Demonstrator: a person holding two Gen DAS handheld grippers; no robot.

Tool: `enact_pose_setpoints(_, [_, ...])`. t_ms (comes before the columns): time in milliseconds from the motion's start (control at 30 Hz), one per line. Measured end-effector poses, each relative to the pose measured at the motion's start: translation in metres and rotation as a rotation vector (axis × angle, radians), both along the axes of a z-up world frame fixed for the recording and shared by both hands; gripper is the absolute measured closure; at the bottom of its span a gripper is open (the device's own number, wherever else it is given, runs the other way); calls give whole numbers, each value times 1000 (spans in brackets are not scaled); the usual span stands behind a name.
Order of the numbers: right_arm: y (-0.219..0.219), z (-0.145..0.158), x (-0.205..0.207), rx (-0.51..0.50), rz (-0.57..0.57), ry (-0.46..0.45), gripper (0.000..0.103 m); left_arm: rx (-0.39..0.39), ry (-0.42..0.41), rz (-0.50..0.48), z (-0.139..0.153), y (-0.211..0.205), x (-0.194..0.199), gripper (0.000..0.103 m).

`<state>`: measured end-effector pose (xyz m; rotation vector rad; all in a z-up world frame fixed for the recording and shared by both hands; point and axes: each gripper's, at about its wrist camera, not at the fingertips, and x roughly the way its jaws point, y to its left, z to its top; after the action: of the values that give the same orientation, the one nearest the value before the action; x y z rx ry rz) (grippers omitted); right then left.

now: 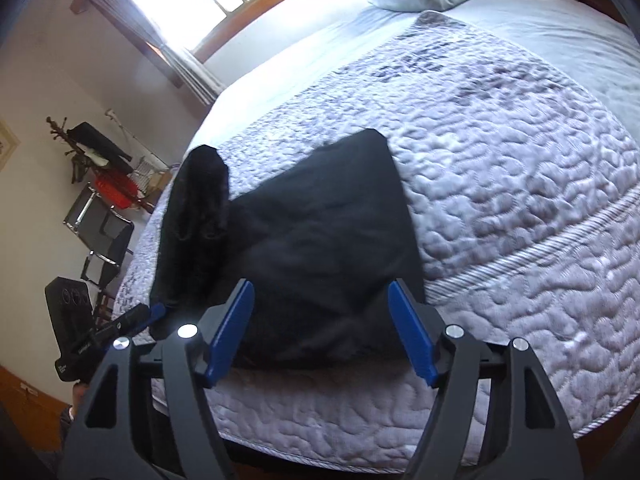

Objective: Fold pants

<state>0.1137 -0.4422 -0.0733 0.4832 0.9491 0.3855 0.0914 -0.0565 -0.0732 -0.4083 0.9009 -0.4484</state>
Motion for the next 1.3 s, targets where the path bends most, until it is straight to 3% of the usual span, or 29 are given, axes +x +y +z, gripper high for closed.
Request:
enact_pose_setpoints(33, [4, 2, 3, 30, 11, -4, 22, 12, -14, 23, -1, 8, -8, 11])
enact_pose_setpoints(167, [27, 5, 22, 172, 75, 17, 19, 33, -23, 133, -1, 40, -21, 7])
enact_pose_setpoints(367, [79, -2, 56, 285, 149, 74, 14, 36, 66, 303, -23, 104, -12, 7])
enact_pose_setpoints(633, [111, -27, 83, 431, 141, 173, 13, 40, 116, 340, -44, 123, -13, 7])
enact_pose_setpoints(1033, [143, -24, 97, 332, 140, 169, 13, 29, 162, 295, -59, 113, -7, 7])
enact_pose_setpoints(1100, [149, -23, 98, 319, 144, 164, 20, 27, 167, 281, -60, 109, -6, 6])
enact_pose_setpoints(1167, [153, -23, 101, 284, 134, 170, 36, 33, 171, 259, -62, 105, -4, 6])
enact_pose_setpoints(1300, [146, -29, 105, 282, 132, 186, 57, 53, 179, 237, -65, 98, -2, 4])
